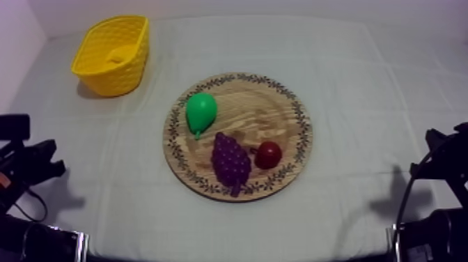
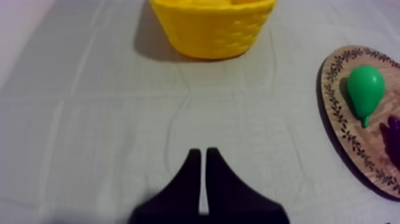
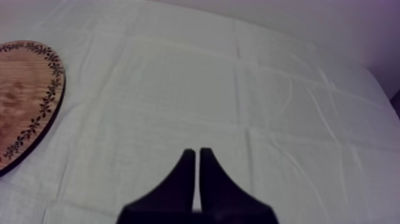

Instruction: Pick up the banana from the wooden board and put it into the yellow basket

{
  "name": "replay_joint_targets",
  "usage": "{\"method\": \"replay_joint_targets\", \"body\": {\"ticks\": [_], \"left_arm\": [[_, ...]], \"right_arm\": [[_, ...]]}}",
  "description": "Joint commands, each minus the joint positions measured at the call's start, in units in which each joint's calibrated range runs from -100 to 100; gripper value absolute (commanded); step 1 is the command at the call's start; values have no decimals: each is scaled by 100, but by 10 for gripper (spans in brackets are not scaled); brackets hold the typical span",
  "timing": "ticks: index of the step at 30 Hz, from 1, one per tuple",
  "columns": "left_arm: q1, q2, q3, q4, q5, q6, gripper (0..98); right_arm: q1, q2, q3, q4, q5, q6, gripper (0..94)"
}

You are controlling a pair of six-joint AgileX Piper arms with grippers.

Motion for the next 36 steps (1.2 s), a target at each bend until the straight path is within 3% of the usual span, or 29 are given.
{"method": "replay_joint_targets", "body": {"ticks": [1, 11, 17, 20, 36], "left_arm": [[18, -900, 153, 29, 149, -22, 6], [231, -1762, 231, -13, 434, 81, 2], [250, -1800, 429, -77, -191, 753, 2], [254, -1803, 478, -91, -348, 942, 2], [256, -1805, 503, -99, -429, 997, 2]], "right_arm": [[3, -5, 5, 1, 1, -1, 4], [3, -5, 5, 1, 1, -1, 4], [3, -5, 5, 1, 1, -1, 4], [3, -5, 5, 1, 1, -1, 4], [3, -5, 5, 1, 1, -1, 4]]}}
